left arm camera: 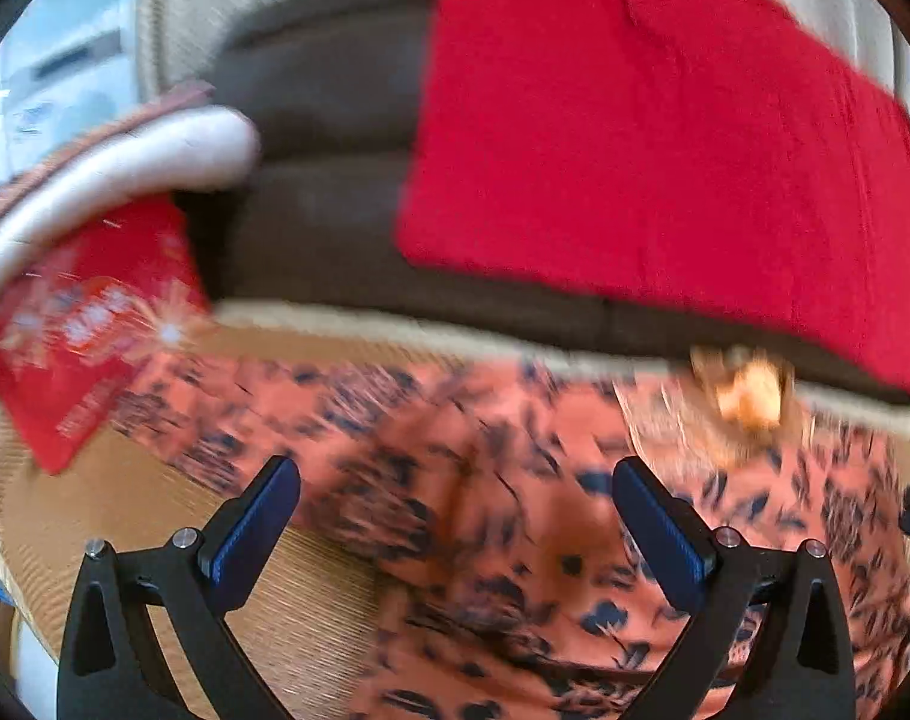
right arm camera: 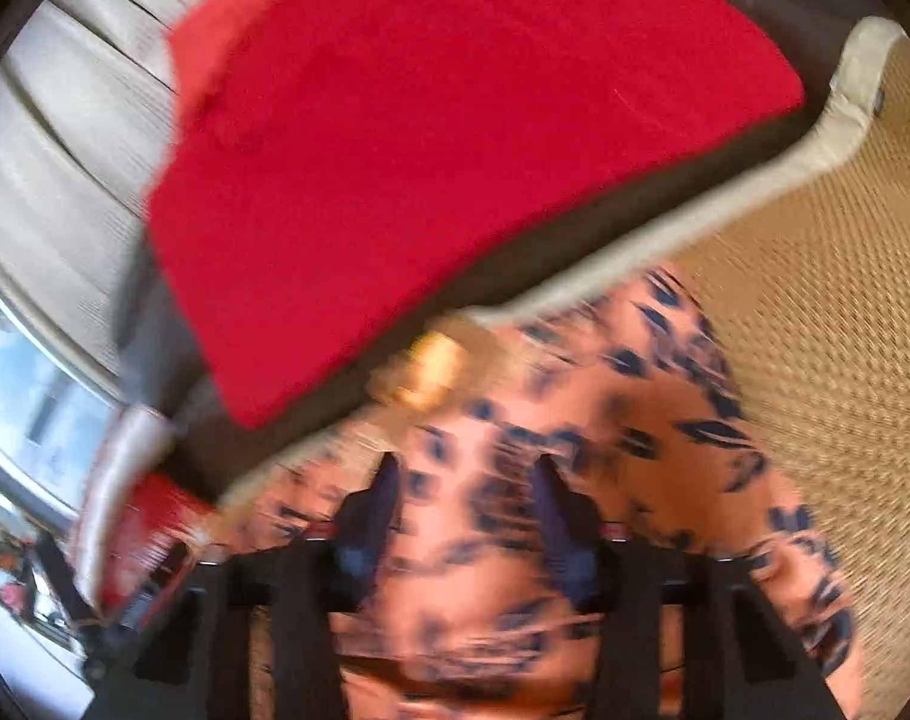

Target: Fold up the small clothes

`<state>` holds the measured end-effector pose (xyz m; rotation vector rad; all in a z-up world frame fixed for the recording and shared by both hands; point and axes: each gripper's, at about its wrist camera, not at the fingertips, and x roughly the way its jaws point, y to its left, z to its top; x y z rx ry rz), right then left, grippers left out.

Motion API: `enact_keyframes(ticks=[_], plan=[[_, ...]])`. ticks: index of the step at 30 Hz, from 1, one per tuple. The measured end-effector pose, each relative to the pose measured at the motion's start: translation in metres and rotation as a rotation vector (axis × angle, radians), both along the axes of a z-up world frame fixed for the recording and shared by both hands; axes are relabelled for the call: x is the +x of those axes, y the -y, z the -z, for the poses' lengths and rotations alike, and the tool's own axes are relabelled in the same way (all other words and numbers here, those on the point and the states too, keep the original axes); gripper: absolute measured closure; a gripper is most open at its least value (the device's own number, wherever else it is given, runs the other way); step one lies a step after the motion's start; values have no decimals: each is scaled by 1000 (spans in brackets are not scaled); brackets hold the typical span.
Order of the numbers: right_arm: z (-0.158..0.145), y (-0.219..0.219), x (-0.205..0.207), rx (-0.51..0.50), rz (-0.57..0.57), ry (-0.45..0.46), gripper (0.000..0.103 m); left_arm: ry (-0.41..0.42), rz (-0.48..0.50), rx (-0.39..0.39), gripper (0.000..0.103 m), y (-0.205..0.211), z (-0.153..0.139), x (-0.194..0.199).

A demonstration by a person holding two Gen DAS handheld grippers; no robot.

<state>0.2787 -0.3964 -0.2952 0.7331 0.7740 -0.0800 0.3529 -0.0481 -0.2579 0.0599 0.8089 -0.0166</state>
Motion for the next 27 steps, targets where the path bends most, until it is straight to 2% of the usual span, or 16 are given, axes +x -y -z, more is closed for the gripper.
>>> enact_keyframes(ticks=[3, 4, 5, 7, 8, 12, 14, 15, 18, 21, 27], plan=[[23, 6, 13, -76, 1, -99, 63, -110, -15, 102, 0, 17, 34, 17], [35, 9, 18, -94, 5, -164, 64, -156, -17, 127, 0, 20, 43, 21], [44, 12, 20, -80, 6, -198, 66, -215, -24, 154, 0, 22, 56, 26], [41, 14, 19, -63, 8, -175, 65, -266, -40, 151, 0, 19, 66, 28], [38, 14, 16, -51, -2, -170, 63, -257, -49, 135, 0, 17, 62, 26], [6, 5, -4, -42, -29, -14, 63, -66, -81, 21, 0, -11, 8, 4], [-6, -5, -10, -70, -35, 51, 45, 12, -146, -22, 0, -37, -12, -3], [-11, -9, -14, -79, -35, 81, 29, 37, -191, -44, 0, -57, -19, -6], [-25, -23, -18, -109, -51, 128, 28, 19, -283, -83, 0, -103, -14, 0], [-27, -38, -19, -133, -88, 131, 28, -38, -373, -97, 0, -146, 4, 8], [-20, -53, -17, -165, -149, 115, 28, -54, -481, -163, 0, -206, 19, 23]])
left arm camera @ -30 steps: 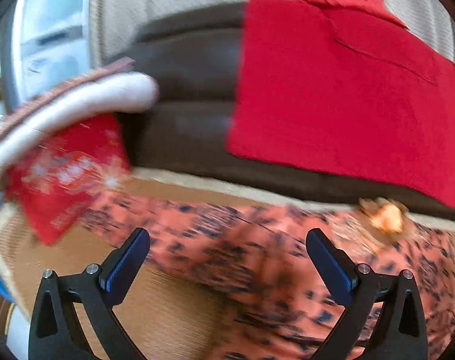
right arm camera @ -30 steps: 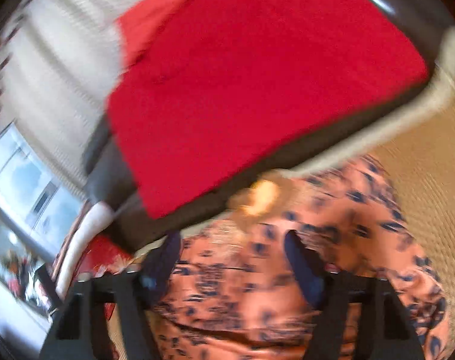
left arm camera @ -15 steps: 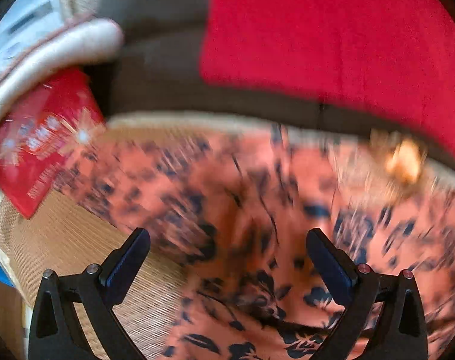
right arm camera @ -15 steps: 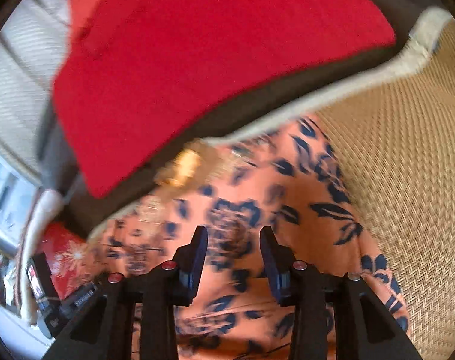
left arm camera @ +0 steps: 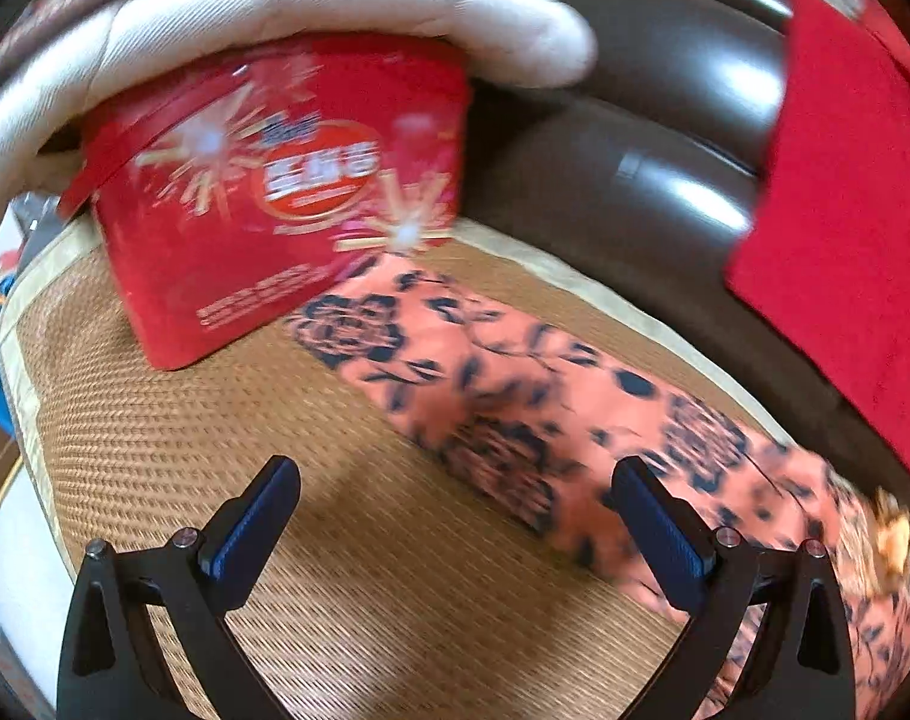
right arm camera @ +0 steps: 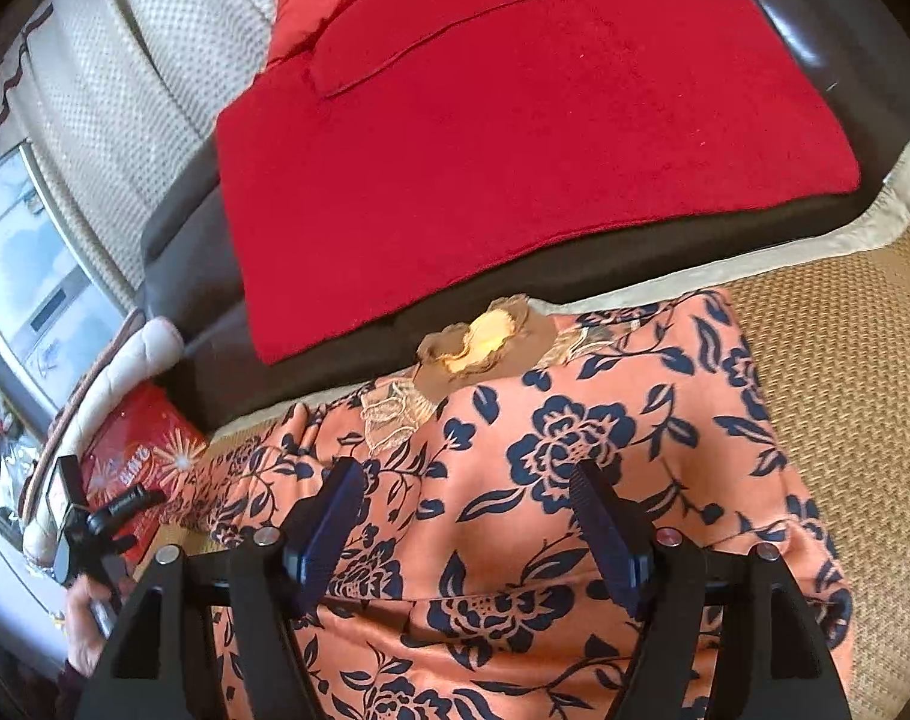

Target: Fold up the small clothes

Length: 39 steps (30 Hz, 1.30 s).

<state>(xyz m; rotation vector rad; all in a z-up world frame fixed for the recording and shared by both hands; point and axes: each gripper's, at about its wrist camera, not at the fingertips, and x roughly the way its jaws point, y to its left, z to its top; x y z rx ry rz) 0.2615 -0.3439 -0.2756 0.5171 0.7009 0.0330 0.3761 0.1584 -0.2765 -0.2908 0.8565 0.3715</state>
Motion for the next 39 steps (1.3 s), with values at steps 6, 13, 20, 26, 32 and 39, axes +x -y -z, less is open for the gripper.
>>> enact_keyframes(ticks=[6, 13, 20, 26, 32, 39], plan=[[5, -2, 7, -6, -13, -4, 28, 16, -103, -179, 0, -59, 16, 7], [10, -4, 15, -4, -24, -5, 28, -3, -176, -161, 8, -85, 28, 22], [23, -4, 27, -15, -22, -20, 28, -28, -216, -148, 14, -107, 44, 44], [21, -8, 31, -36, -31, -6, 28, -37, -231, -135, 14, -110, 55, 64], [24, 0, 36, -42, -15, -14, 28, -52, -230, -48, 39, -100, 60, 85], [31, 16, 40, -40, 17, -29, 29, 23, -209, -58, 93, -93, 56, 91]])
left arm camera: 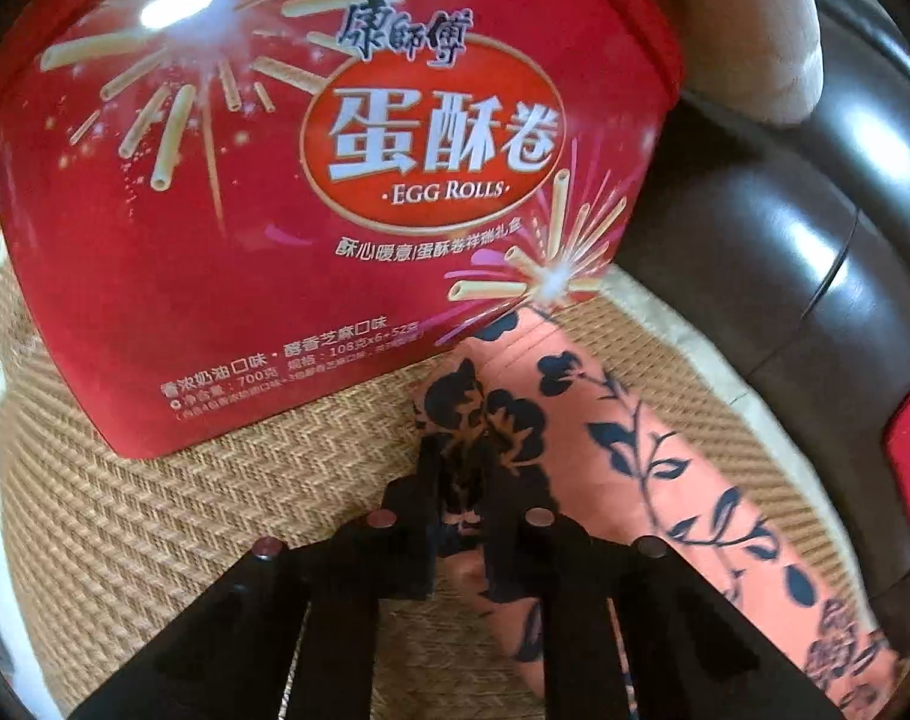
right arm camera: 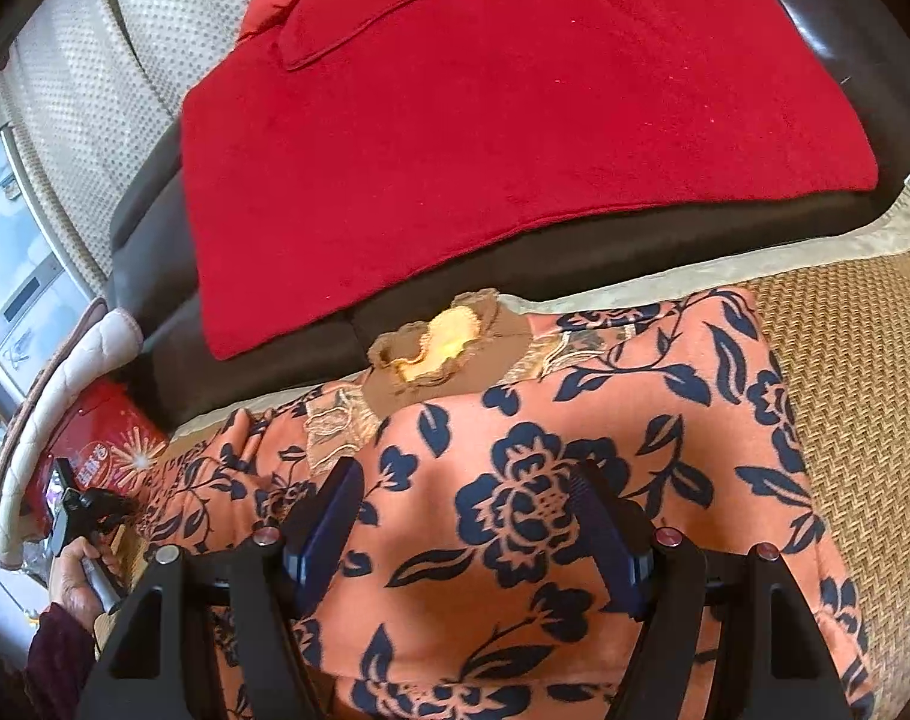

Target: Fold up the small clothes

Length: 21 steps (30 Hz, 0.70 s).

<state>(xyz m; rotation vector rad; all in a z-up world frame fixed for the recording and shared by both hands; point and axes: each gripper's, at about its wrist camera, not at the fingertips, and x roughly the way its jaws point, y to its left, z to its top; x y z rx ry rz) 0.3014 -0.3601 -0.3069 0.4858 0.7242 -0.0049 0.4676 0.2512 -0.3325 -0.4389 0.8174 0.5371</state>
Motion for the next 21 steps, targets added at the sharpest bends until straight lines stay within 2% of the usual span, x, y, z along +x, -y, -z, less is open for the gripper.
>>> enact_keyframes(ticks=[5, 11, 16, 18, 21], plan=[[-1, 6, 0, 13, 19, 8, 29, 108, 72, 18, 94, 19, -32, -8], [-8, 5, -6, 15, 22, 31, 29, 280, 221, -21, 95, 56, -91, -30], [-14, 7, -13, 45, 35, 47, 29, 387, 410, -3, 95, 130, -140, -52], [-18, 7, -18, 52, 34, 55, 29, 403, 502, -20, 95, 168, -157, -63], [-24, 10, -28, 55, 39, 69, 29, 395, 629, -25, 95, 226, -163, -79]])
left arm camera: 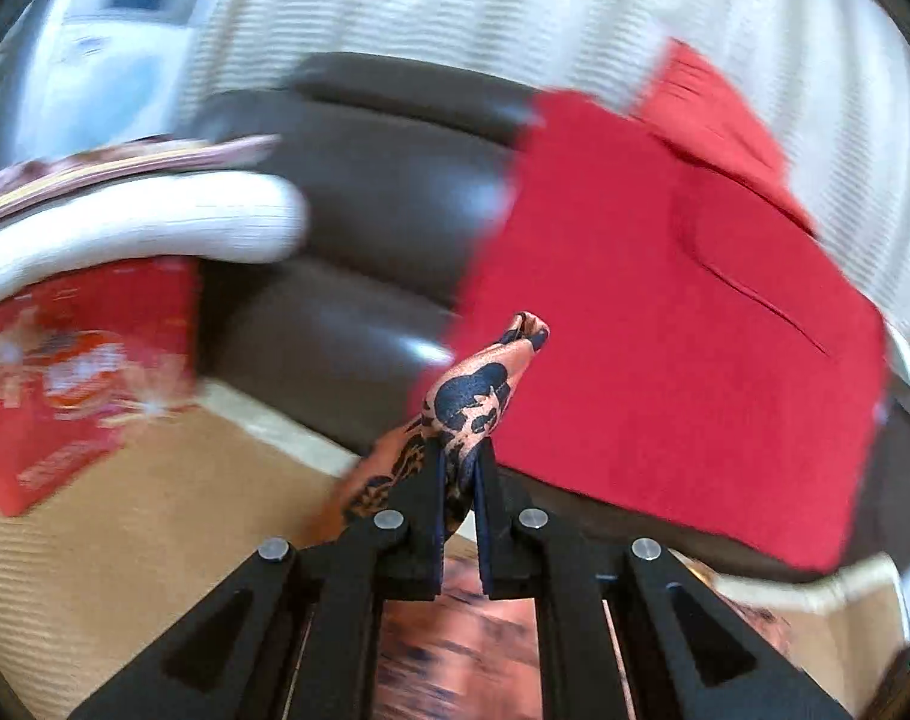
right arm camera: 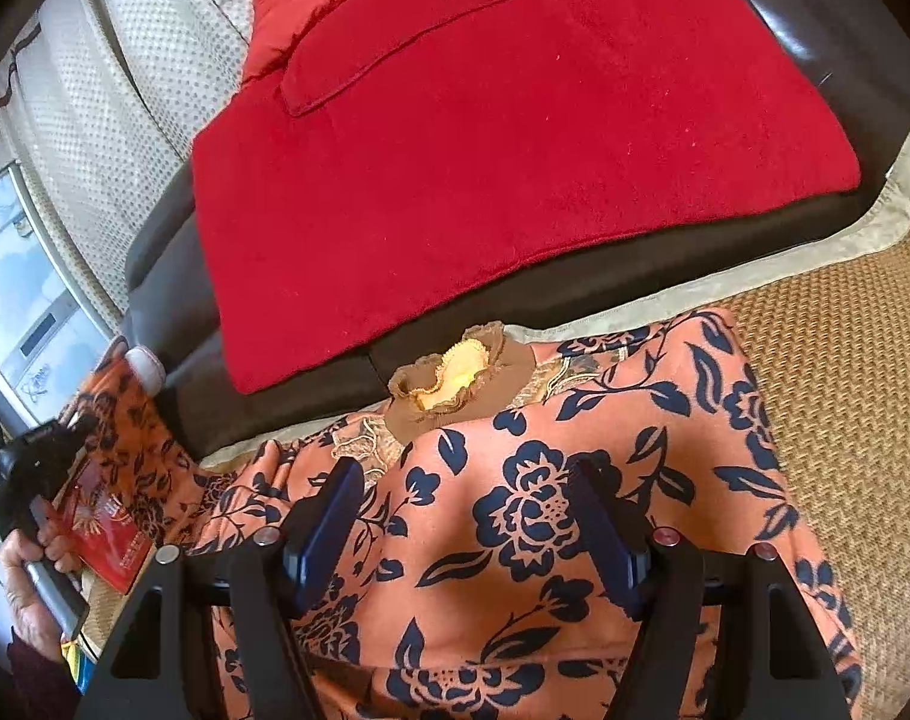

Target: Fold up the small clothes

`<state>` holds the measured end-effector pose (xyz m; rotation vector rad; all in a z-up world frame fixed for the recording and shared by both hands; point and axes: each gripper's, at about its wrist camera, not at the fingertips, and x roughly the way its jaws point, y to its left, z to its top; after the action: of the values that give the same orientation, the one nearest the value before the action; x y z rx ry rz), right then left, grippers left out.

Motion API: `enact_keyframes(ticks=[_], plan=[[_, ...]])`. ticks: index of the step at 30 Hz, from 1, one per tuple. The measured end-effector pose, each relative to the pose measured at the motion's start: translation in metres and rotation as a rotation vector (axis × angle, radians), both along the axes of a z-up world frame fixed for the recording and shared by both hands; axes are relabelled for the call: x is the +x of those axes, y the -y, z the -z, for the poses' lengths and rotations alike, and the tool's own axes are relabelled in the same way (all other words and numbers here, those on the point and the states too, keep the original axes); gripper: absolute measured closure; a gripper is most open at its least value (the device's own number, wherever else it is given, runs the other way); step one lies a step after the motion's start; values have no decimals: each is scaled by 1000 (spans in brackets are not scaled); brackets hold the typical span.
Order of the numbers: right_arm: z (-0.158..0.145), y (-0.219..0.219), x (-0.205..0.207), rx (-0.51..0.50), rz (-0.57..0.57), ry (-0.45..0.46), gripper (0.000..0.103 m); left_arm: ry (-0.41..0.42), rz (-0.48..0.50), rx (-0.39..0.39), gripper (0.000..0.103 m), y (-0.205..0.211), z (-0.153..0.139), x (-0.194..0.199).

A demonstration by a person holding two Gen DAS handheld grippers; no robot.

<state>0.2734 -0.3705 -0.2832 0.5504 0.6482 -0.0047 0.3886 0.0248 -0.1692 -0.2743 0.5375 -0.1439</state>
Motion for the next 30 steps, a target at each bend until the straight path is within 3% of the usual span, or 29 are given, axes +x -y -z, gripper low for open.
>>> enact_keyframes(ticks=[4, 9, 10, 11, 12, 13, 16, 18, 21, 23, 30], plan=[[-9, 15, -16, 23, 28, 24, 29, -2, 179, 7, 95, 81, -6, -29], [-6, 46, -27, 113, 66, 38, 29, -126, 445, -16, 93, 179, 18, -44], [-3, 54, -28, 154, 64, 37, 29, -174, 502, -15, 87, 194, 26, -46], [1, 62, -28, 204, 58, 38, 29, -222, 556, -13, 70, 204, 33, -47], [4, 68, -28, 253, 52, 41, 29, -268, 594, -15, 63, 210, 39, -51], [6, 72, -27, 292, 46, 47, 29, -285, 590, -22, 55, 208, 42, -57], [13, 79, -25, 433, 5, 55, 28, -244, 476, -17, 49, 171, 39, -61], [16, 76, -21, 465, -16, 37, 27, -216, 356, 22, 45, 135, 42, -56], [24, 61, -9, 471, -43, -35, 27, -210, 169, 120, 45, 99, 48, -50], [32, 51, 1, 466, -52, -79, 27, -233, 85, 124, 45, 73, 53, -41], [57, 26, 32, 419, -28, -160, 28, -229, -36, 154, 45, 27, 59, -34]])
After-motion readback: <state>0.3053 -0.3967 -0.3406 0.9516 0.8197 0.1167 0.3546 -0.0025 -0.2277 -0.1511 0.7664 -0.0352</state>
